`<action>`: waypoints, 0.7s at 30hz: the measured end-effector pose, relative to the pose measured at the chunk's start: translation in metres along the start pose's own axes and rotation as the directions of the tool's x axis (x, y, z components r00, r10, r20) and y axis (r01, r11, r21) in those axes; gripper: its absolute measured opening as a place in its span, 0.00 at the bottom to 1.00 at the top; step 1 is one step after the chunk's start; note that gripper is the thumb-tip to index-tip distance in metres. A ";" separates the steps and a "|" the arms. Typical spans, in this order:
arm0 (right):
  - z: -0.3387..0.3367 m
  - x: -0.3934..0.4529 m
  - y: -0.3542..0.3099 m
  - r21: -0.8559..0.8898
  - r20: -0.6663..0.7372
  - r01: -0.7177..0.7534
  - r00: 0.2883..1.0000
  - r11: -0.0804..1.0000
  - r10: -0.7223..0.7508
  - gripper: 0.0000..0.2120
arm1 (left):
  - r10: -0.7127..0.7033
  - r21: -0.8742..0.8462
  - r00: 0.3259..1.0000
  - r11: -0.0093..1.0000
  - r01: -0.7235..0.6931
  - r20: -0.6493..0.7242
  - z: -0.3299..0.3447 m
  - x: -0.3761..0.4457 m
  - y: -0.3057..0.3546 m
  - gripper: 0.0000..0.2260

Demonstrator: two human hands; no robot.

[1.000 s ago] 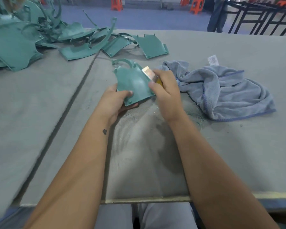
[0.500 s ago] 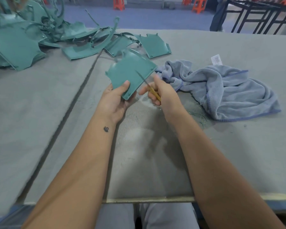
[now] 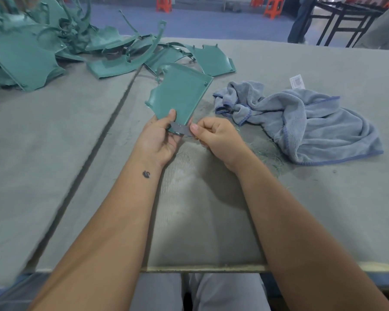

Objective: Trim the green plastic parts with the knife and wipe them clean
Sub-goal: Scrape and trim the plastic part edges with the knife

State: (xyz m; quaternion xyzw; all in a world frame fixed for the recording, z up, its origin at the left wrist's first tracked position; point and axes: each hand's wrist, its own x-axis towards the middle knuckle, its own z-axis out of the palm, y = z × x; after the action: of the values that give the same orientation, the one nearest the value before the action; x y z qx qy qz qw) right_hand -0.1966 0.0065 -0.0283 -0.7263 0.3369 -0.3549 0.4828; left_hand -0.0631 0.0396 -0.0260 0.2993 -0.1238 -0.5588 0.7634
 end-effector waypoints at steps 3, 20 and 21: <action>0.000 0.000 0.001 0.005 -0.018 0.007 1.000 1.000 -0.007 0.16 | -0.005 -0.014 1.000 1.000 0.005 -0.004 0.000 0.000 -0.001 0.08; -0.011 0.008 0.010 0.284 -0.208 0.000 0.976 0.959 0.061 0.18 | -0.073 0.073 0.997 0.995 0.070 0.034 -0.002 -0.007 0.004 0.08; -0.012 0.009 0.011 0.298 -0.211 0.001 0.975 0.954 0.065 0.18 | -0.073 0.070 0.997 0.995 0.071 0.034 -0.002 -0.007 0.004 0.08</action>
State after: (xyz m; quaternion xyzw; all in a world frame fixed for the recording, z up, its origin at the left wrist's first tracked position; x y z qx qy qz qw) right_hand -0.2039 -0.0097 -0.0334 -0.5967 0.3424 -0.4711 0.5520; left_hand -0.0612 0.0478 -0.0245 0.3196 -0.1462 -0.5868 0.7295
